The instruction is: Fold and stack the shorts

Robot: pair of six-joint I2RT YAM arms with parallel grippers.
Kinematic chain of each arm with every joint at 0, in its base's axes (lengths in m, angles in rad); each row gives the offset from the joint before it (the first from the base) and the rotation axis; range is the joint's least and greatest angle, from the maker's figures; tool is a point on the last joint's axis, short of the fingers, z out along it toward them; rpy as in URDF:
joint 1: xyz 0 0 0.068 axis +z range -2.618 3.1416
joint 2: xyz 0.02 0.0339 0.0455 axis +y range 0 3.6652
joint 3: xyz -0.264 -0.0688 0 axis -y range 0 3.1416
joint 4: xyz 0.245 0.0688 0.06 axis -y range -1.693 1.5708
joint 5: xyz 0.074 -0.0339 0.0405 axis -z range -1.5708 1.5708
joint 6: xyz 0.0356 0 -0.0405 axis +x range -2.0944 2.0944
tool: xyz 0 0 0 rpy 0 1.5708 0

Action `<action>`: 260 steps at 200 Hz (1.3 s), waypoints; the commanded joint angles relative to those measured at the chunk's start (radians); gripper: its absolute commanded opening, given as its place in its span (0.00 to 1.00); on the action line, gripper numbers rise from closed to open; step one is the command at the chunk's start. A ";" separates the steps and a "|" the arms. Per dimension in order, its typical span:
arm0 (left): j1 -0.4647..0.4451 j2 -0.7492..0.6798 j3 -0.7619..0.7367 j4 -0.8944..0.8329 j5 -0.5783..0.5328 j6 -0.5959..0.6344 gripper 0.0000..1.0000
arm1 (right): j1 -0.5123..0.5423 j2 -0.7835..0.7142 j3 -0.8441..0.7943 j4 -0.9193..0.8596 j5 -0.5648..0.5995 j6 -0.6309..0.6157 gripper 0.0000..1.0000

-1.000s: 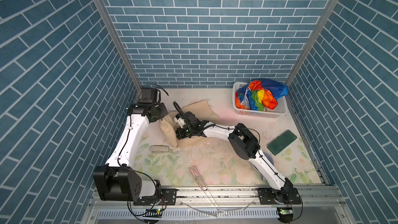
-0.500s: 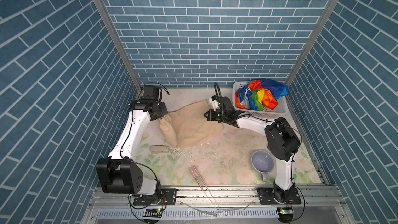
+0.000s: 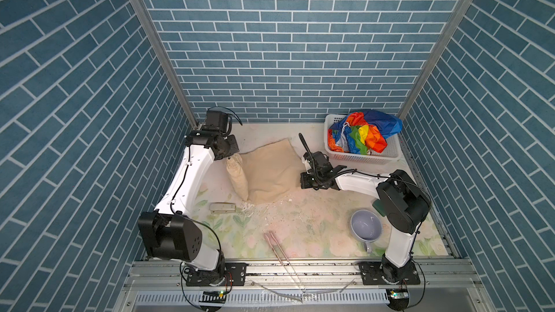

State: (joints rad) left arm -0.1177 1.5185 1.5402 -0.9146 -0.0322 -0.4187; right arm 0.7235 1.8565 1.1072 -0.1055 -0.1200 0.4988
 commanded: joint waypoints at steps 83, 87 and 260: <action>-0.126 0.114 0.137 -0.064 -0.088 -0.023 0.00 | -0.011 -0.125 -0.024 -0.050 0.053 -0.024 0.00; -0.128 0.115 0.139 -0.064 -0.089 -0.026 0.00 | -0.011 -0.129 -0.015 -0.044 0.054 -0.025 0.00; -0.254 0.339 0.310 -0.086 -0.085 -0.054 0.00 | -0.038 0.095 -0.034 0.099 0.054 0.073 0.00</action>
State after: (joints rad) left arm -0.3443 1.8168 1.8126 -0.9920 -0.1154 -0.4595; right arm 0.6888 1.9419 1.1198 -0.0055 -0.0738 0.5289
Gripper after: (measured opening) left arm 0.085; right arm 0.043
